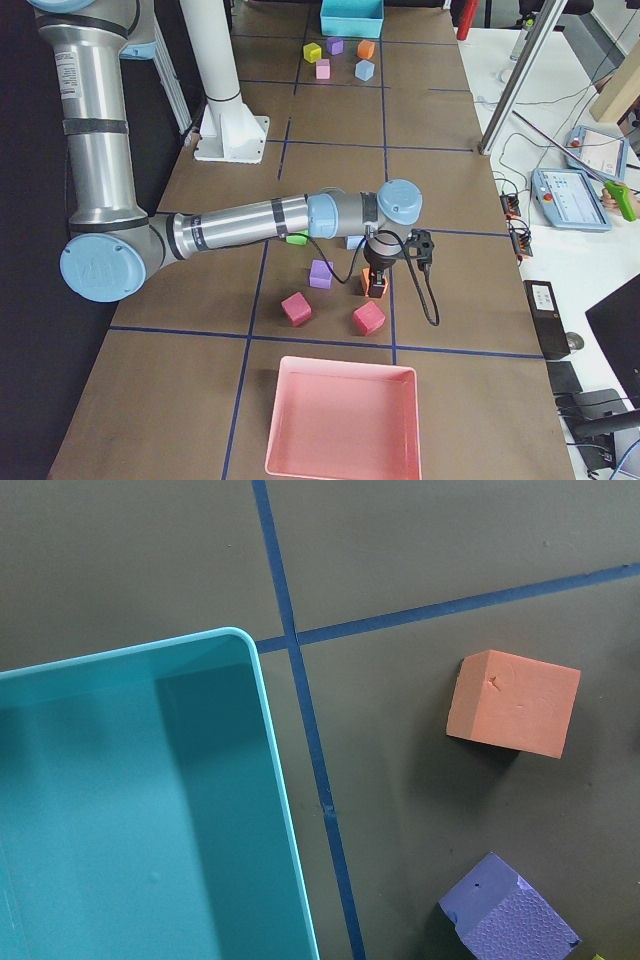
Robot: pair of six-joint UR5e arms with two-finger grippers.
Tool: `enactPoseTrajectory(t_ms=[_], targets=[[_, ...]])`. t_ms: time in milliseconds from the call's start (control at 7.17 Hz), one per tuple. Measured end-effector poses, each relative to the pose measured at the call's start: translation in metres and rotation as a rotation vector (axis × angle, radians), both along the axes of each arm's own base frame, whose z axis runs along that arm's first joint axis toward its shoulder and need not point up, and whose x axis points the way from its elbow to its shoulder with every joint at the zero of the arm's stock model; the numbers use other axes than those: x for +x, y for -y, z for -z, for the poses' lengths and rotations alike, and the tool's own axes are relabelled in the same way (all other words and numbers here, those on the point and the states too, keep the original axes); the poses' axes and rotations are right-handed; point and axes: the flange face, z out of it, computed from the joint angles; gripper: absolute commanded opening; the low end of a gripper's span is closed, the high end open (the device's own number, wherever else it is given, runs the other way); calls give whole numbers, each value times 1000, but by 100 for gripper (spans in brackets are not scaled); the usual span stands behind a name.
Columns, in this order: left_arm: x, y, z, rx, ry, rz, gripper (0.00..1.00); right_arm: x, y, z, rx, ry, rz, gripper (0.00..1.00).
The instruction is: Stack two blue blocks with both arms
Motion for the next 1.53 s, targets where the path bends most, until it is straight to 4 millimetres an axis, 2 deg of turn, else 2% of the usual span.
enactPoseTrajectory(t_ms=[140,279,698,977,1116,1535], targets=[[0,-1,-1,-2,-2,0,100,-6,0,2,1,6,9,100],[0,-4,-3,-4,-3,-1,100,-27,1,10,23,11,47,100],[0,-6,-2,15,-5,-2,100,-108,0,41,97,33,72,99],[0,-9,0,30,-6,0,100,-175,-9,54,112,8,30,99],[0,-11,0,31,-6,0,100,-201,-14,58,129,-5,17,99],[0,-13,9,47,-7,2,100,-243,-22,66,179,-27,12,99]])
